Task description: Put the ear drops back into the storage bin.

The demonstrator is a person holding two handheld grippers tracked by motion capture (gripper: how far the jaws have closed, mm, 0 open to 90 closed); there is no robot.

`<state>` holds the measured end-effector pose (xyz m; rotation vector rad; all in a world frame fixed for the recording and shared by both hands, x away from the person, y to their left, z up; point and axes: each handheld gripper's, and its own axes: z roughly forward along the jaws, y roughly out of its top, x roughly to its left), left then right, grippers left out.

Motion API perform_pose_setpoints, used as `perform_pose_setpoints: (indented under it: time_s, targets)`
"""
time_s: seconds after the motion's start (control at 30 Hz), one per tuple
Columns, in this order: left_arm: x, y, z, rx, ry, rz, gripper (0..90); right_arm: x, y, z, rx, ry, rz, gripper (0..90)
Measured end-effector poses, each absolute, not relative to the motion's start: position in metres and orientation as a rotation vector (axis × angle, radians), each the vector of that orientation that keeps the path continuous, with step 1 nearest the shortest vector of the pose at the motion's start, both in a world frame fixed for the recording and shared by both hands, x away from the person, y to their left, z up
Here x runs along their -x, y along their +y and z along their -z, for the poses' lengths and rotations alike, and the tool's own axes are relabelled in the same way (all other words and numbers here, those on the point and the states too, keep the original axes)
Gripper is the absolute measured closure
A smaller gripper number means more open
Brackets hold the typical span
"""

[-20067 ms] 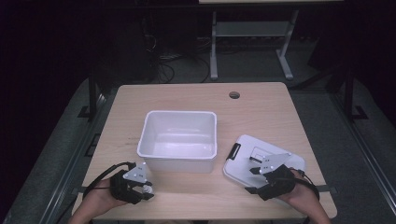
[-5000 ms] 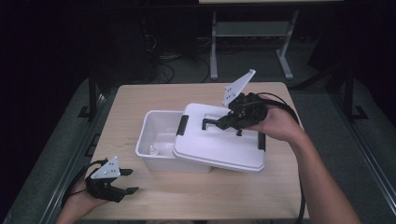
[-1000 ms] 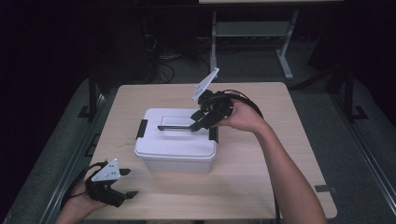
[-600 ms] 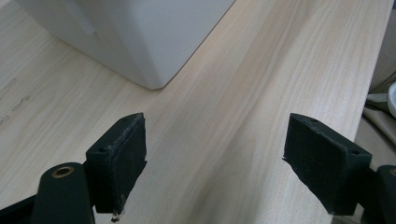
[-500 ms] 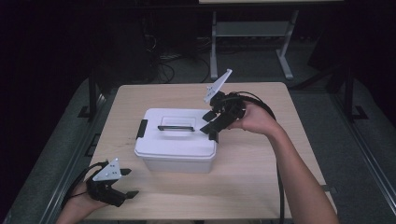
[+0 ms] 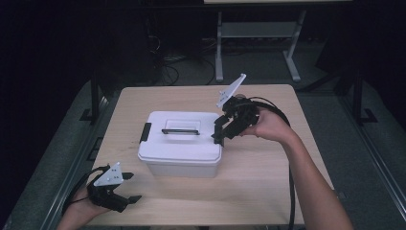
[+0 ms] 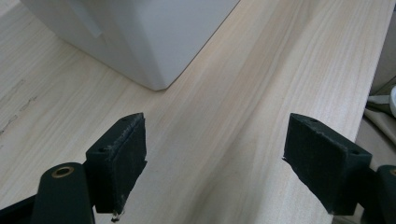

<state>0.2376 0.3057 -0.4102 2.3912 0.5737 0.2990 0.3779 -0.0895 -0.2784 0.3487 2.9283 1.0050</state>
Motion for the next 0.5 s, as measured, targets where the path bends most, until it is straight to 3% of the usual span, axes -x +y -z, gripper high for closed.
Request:
perform_pose_setpoints:
  time_s: [0.5]
  targets:
    - [-0.237, 0.307, 0.410, -2.391, 0.576, -0.296, 20.5, -0.373, -0.115, 0.284, -0.414, 2.912, -0.980, 41.8]
